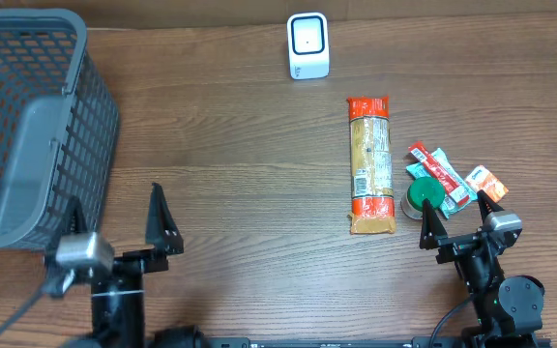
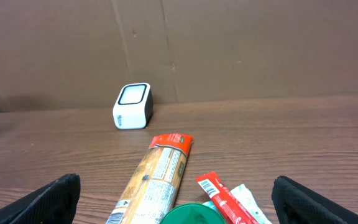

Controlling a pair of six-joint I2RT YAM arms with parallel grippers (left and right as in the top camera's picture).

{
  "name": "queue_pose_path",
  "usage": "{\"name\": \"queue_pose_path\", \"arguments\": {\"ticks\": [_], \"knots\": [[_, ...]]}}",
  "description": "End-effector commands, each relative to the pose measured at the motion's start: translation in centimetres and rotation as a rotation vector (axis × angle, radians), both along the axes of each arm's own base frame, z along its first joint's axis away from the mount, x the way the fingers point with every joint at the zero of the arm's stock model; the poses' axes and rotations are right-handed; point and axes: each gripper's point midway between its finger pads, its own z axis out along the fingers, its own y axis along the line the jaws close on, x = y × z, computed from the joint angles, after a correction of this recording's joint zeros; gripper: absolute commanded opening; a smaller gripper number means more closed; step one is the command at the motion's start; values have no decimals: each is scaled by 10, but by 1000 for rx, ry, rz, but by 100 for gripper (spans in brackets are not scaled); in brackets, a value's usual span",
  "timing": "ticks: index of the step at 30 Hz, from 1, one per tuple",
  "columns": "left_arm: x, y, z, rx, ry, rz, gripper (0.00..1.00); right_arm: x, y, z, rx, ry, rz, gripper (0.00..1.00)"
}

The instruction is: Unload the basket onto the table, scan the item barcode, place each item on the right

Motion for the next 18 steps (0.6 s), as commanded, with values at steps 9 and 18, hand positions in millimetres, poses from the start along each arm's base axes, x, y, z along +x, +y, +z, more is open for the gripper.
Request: {"name": "queue_pose_path", "arguments": {"ticks": [9,18], "knots": [[-9,-15,-18,9,-277,-81,100,0,-1,-2,3,-2,-5,100],[32,-15,-98,-62,-125,-101,100,0,-1,-2,3,-2,-5,100]]}}
